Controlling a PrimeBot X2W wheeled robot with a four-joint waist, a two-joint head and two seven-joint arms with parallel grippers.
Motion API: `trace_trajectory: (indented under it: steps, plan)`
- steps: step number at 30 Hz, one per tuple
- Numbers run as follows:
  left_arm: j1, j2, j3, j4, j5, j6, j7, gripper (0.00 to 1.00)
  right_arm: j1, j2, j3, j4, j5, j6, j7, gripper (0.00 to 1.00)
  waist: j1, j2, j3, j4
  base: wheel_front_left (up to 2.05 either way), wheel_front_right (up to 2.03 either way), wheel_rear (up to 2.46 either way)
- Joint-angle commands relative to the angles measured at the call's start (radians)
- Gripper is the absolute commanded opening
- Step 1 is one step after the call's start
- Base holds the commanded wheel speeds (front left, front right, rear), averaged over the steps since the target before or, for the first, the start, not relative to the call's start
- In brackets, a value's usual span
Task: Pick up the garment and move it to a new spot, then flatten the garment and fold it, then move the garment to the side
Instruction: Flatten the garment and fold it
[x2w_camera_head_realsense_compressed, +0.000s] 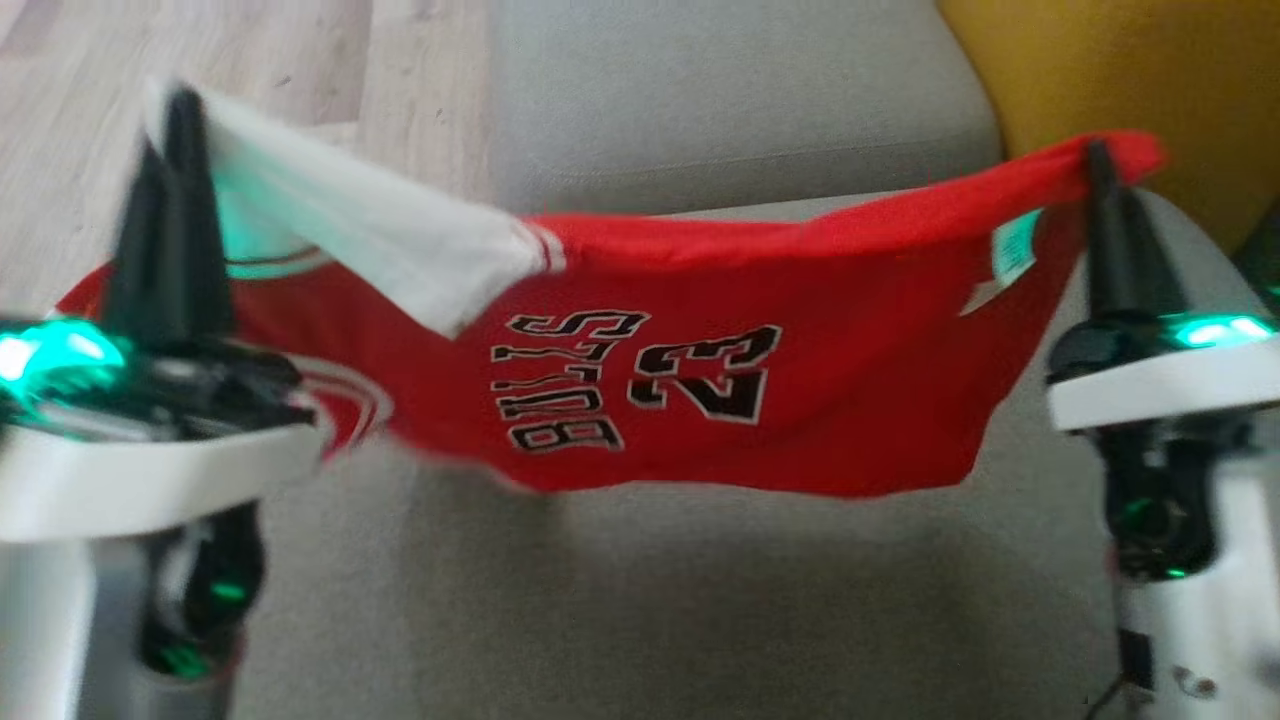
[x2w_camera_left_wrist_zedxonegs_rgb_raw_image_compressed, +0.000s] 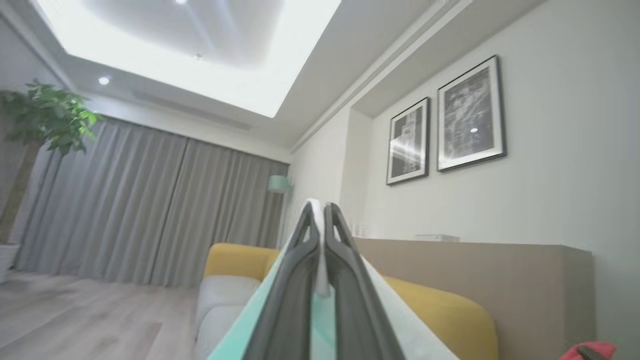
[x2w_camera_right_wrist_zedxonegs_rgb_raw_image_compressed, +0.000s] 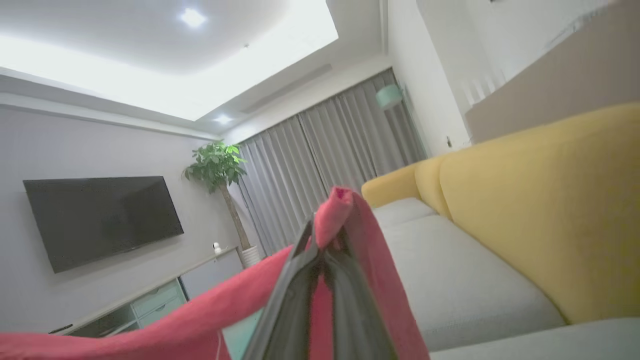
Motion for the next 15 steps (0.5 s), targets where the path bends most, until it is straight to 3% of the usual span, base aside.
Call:
trace_trajectory:
  steps: [1,9,15]
  plan:
    - [-0.090,0.039,0.056,-0.067,-0.011,0.007,0.030,0.00,-0.026,-0.001,0.004,-0.087,-0.006,-0.001,0.029,0.00,0.0002,-0.0001,-0.012,-0.015,0.00,0.00,0.00]
    - [-0.234,0.102,0.072,-0.197,-0.061,0.034,0.212,0.00,0.021,0.023,-0.092,-0.403,0.005,-0.001,0.256,0.00,0.0002,-0.0001,0.008,-0.031,0.00,0.00,0.00]
    - [-0.314,0.100,0.055,-0.107,-0.085,0.036,0.257,0.00,-0.023,0.029,-0.123,-0.383,0.007,-0.001,0.344,0.00,0.0002,-0.0001,0.078,-0.028,0.00,0.00,0.00]
